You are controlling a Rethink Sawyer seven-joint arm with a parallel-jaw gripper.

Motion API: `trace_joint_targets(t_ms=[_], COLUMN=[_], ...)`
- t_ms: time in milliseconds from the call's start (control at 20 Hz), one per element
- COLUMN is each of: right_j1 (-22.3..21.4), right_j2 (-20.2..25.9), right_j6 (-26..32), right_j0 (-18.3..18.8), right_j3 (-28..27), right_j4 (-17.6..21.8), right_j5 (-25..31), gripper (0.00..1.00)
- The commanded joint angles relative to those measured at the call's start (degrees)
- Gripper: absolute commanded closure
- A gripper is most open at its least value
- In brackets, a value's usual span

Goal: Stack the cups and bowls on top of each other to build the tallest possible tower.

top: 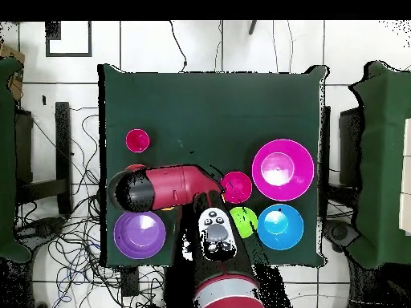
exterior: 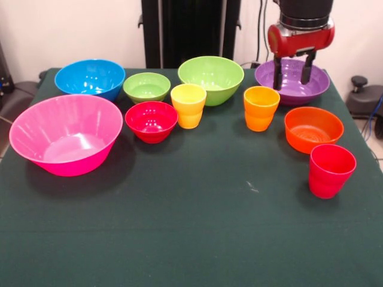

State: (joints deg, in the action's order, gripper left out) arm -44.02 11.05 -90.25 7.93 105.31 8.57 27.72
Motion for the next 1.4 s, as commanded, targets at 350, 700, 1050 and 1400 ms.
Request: trace_joint_targets(t_ms=[350,700,1050,1400], right_j1=[6.5,10.8,14.8,13.1], right_j2=[-1.3,-2.7,-4.3,-5.1], right_j6=[-6.7,-6.8,-7.3,-6.6], right_j0=[-1.9,-2.0,-3.6,-4.2], right_j3=[-2.8,-3.7,-5.5,-4.5], right_j4=[2.7,4.1,3.4,1.5], right_j5=[-1.6,-6.2,-9.8,-6.2], gripper=[0.00,0.00,0.00,0.00])
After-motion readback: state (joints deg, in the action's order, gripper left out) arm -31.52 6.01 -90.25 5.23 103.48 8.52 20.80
